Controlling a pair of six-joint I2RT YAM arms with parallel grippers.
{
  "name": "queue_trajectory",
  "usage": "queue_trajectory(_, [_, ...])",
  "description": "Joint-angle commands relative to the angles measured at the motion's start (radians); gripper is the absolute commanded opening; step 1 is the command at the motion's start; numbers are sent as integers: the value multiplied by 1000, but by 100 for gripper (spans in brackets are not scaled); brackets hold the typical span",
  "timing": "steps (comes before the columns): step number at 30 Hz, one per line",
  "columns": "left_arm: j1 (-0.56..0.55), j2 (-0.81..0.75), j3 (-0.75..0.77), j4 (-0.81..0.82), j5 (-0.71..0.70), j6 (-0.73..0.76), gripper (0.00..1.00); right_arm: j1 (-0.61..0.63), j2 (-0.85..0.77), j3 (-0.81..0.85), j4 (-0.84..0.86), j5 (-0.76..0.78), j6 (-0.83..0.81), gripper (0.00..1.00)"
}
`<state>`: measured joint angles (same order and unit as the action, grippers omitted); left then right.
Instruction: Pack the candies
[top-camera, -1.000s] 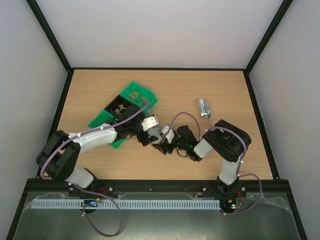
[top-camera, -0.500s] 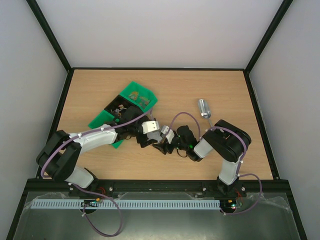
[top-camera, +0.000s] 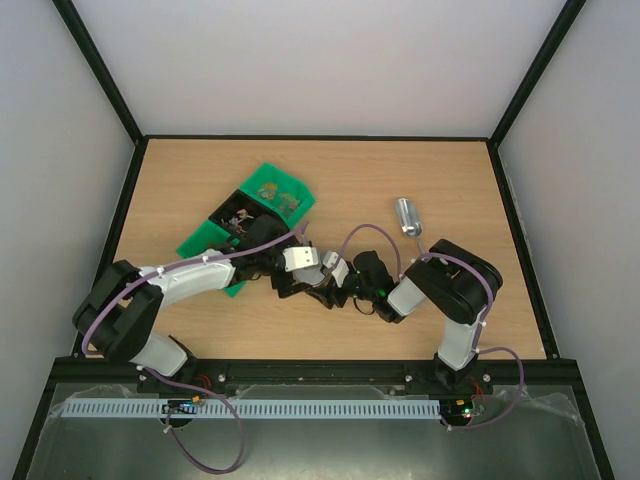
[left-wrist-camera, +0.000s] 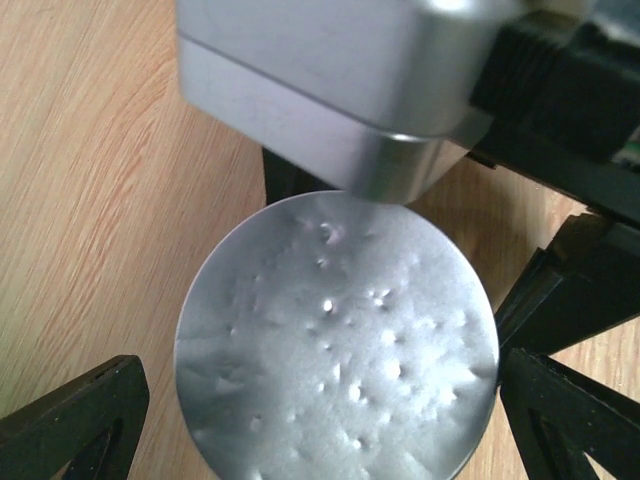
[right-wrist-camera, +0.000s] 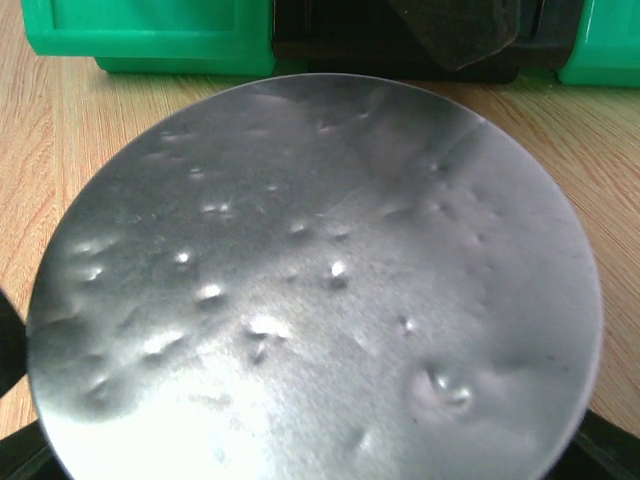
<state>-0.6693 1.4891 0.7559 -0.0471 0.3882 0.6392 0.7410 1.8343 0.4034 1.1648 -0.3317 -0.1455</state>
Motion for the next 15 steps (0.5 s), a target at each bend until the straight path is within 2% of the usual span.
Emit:
queue_trajectory(1, [12,4,-8,-1,-34,-19,99,4,25,-15,-91,0,-2,41])
queue_trajectory(15, [135,23,5,-5,-55,-8,100,4,2,-50,-94,-24,-45,37])
